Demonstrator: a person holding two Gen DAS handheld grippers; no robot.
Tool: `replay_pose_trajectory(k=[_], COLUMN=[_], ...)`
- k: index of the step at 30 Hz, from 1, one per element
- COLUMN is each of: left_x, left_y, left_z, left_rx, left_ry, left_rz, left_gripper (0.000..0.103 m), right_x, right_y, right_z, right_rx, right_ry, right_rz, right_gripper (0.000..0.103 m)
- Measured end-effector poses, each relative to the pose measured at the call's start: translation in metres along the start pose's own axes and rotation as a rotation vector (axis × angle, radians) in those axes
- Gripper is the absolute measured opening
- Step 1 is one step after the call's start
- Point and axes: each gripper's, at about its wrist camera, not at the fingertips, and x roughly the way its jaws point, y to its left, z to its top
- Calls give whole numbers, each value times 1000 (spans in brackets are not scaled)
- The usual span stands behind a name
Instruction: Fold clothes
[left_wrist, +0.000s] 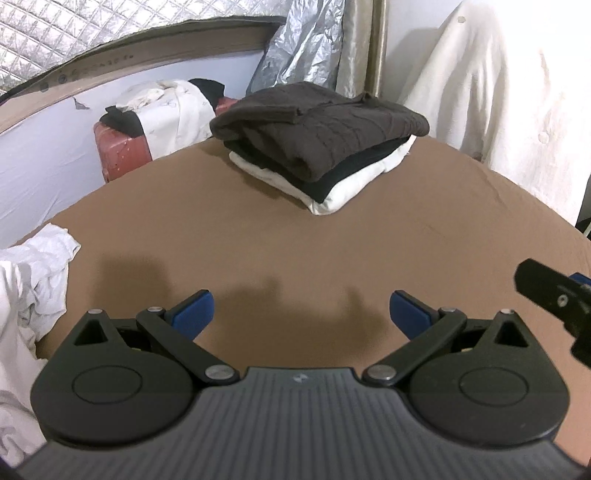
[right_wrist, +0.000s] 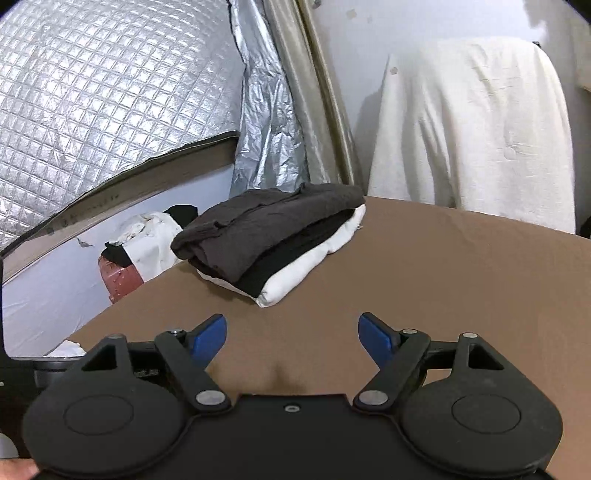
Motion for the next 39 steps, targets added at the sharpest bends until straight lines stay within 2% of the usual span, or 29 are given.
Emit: replay_pose_trajectory(k=[5,18,27,39], left_x=[-4,-17,-34,-54], left_y=[-5,-18,-20,-17], left_z=[1,-4,-3,-5], left_rx=[23,94,119,126], left_ry=[21,-9,-44,-59], left_rz=[4,-4,26,8], left_gripper=[103,103,103,103], right_x=[-13,-25,-37,-56], right_y=[-1,-13,-12,-11], right_z=[0,-9,-12,-12], right_rx=[3,27,15,14], right_ry=[-16,3,-15,-44], right_rz=[-1,-41,-51,-44], right_gripper=[83,84,84,84])
